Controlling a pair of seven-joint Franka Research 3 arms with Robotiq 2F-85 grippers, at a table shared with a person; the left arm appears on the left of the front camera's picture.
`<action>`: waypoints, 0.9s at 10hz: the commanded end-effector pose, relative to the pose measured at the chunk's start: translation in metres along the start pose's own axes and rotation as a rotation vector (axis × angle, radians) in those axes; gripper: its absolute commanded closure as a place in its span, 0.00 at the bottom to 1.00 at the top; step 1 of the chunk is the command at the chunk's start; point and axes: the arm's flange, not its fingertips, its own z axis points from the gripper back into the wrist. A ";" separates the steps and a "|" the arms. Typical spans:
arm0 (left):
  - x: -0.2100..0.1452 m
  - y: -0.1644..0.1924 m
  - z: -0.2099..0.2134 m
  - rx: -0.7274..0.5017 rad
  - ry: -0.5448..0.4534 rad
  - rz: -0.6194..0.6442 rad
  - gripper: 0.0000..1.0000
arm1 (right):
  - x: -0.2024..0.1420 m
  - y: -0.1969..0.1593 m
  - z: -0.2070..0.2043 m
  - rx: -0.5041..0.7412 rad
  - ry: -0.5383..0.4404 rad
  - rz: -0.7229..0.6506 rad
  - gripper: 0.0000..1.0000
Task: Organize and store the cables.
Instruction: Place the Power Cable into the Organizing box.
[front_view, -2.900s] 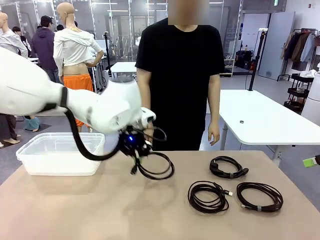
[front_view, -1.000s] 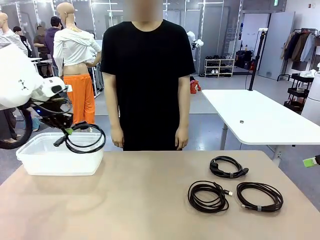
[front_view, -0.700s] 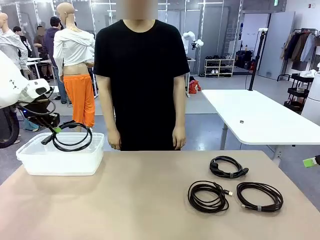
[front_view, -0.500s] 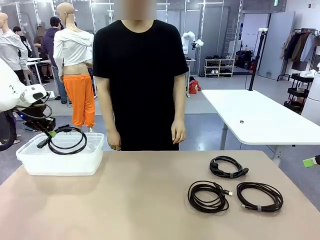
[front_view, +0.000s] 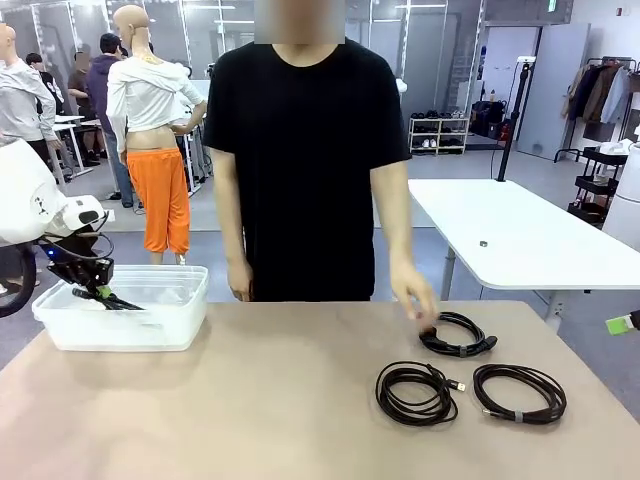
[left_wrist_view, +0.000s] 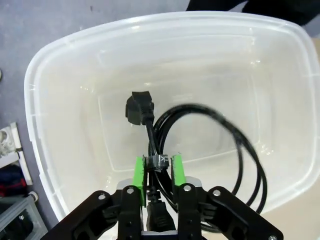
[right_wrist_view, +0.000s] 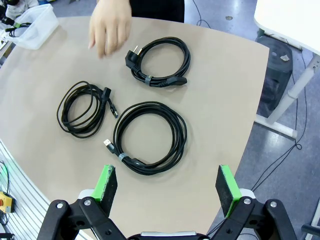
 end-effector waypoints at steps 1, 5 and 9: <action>0.009 0.000 0.005 0.015 0.001 0.021 0.24 | 0.000 -0.001 0.000 0.009 -0.013 0.014 0.00; 0.003 -0.002 0.021 0.012 -0.037 0.020 0.00 | 0.000 -0.001 0.000 0.009 -0.013 0.014 0.00; -0.019 -0.004 0.033 -0.014 -0.065 -0.020 0.00 | 0.000 -0.001 0.000 0.009 -0.013 0.014 0.00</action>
